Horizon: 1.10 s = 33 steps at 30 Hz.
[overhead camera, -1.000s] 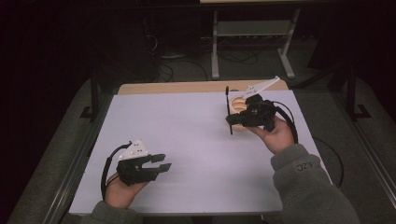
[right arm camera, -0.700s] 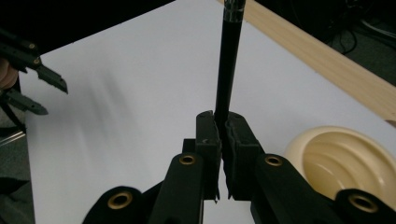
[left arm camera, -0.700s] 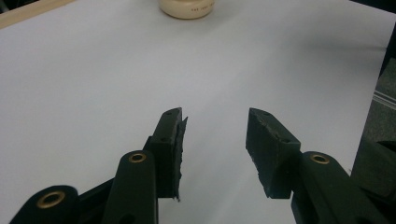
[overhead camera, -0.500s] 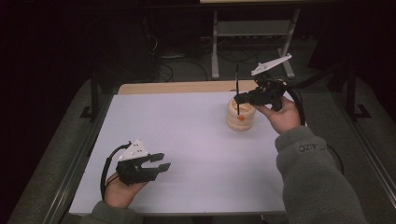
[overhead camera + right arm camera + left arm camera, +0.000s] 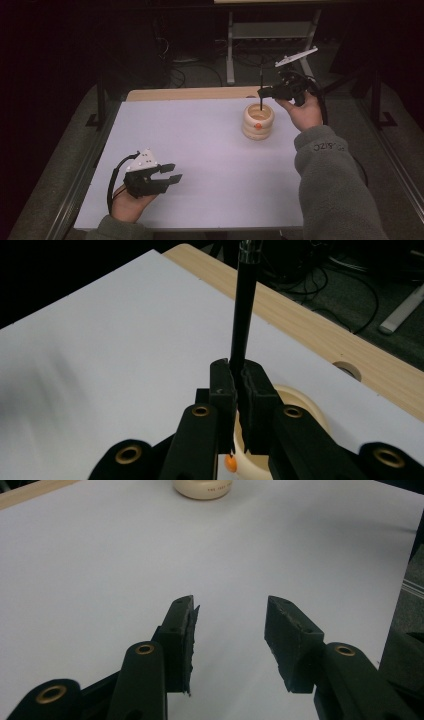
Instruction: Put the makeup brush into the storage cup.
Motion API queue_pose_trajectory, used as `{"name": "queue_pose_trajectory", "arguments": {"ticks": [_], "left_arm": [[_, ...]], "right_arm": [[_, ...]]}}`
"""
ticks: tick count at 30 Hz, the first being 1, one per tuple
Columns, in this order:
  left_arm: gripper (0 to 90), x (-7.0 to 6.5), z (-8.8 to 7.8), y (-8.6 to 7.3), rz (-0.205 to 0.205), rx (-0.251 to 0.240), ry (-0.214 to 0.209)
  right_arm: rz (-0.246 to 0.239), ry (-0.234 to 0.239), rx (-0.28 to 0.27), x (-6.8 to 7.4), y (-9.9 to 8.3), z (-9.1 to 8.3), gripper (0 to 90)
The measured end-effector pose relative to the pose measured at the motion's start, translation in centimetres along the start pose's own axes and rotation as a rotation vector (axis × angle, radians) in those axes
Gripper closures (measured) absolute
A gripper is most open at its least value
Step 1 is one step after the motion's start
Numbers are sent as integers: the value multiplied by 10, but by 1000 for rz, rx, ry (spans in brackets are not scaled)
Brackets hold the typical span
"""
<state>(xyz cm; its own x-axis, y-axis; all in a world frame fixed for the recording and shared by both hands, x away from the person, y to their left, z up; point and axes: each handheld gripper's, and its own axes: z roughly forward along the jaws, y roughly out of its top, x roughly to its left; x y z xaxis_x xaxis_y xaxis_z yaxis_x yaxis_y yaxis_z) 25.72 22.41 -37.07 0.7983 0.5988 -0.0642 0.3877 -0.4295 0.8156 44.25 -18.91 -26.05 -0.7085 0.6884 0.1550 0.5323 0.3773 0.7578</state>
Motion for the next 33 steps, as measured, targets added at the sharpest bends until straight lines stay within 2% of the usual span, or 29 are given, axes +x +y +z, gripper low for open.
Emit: {"name": "queue_pose_trajectory", "arguments": {"ticks": [11,14,18,22,33], "left_arm": [[550,1,-1,-1,4,0,-4],[550,1,0,-1,2,5,-4],[549,1,-1,-1,19,14,1],[549,1,0,-1,7,12,2],[549,1,1,-1,11,12,-2]], "right_arm": [[75,-40,-12,-17,-5,10,843],[71,-54,-9,-19,-6,14,843],[87,-57,-14,-22,-9,20,843],[93,-69,-3,-23,-12,25,842],[101,-82,-1,-26,-19,32,842]]}}
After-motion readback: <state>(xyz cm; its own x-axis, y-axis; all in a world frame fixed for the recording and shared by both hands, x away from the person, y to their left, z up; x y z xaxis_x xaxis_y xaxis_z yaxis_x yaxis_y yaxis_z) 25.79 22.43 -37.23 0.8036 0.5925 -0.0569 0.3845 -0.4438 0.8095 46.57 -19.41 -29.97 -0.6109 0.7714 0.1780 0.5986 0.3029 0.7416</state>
